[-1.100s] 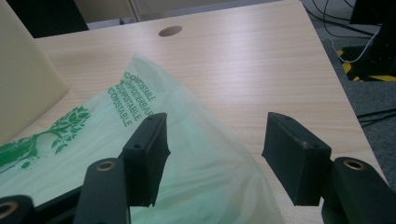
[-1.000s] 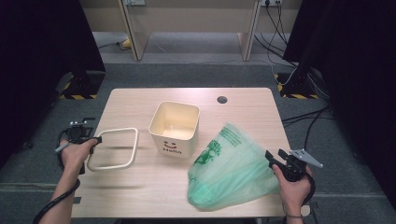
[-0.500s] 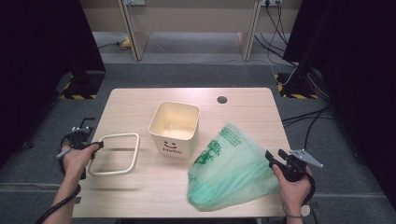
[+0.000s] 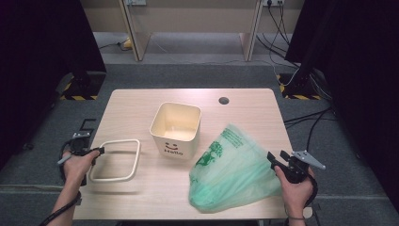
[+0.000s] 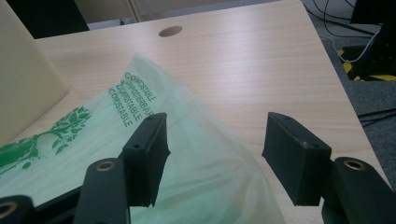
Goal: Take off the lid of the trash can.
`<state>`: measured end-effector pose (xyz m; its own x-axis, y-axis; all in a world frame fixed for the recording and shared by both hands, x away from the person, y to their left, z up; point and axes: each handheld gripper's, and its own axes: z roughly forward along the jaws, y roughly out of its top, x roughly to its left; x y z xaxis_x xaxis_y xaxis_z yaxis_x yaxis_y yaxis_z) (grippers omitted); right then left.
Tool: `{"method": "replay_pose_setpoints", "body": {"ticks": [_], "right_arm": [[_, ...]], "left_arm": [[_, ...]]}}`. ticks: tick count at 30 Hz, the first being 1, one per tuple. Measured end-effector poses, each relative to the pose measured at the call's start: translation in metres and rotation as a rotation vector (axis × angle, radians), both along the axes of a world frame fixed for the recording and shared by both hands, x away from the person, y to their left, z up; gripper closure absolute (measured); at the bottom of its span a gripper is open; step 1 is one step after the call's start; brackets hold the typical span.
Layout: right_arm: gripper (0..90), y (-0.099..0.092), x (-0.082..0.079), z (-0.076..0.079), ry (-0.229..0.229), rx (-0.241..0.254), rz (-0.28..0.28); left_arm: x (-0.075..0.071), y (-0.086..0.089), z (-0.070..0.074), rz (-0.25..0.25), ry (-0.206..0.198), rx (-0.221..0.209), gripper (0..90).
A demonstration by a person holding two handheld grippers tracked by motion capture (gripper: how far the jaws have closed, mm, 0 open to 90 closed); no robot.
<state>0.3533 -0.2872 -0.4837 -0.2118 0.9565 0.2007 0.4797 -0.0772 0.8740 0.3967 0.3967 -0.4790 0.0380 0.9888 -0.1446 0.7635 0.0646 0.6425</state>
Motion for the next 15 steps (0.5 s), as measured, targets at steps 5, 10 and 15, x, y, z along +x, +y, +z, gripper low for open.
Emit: {"method": "replay_pose_setpoints", "body": {"ticks": [5,10,15], "right_arm": [[39.9,0.000,0.000,0.000,0.000,0.000,-0.001],[39.9,0.000,0.000,0.000,0.003,0.006,-0.003],[39.9,0.000,0.000,0.000,0.002,0.000,-0.001]], "left_arm": [[-0.003,-0.001,-0.004,-0.002,-0.004,0.003,80.8],[-0.006,-0.002,-0.007,-0.012,-0.003,0.009,80.8],[-0.007,-0.005,-0.011,-0.020,-0.002,0.014,80.8]]}}
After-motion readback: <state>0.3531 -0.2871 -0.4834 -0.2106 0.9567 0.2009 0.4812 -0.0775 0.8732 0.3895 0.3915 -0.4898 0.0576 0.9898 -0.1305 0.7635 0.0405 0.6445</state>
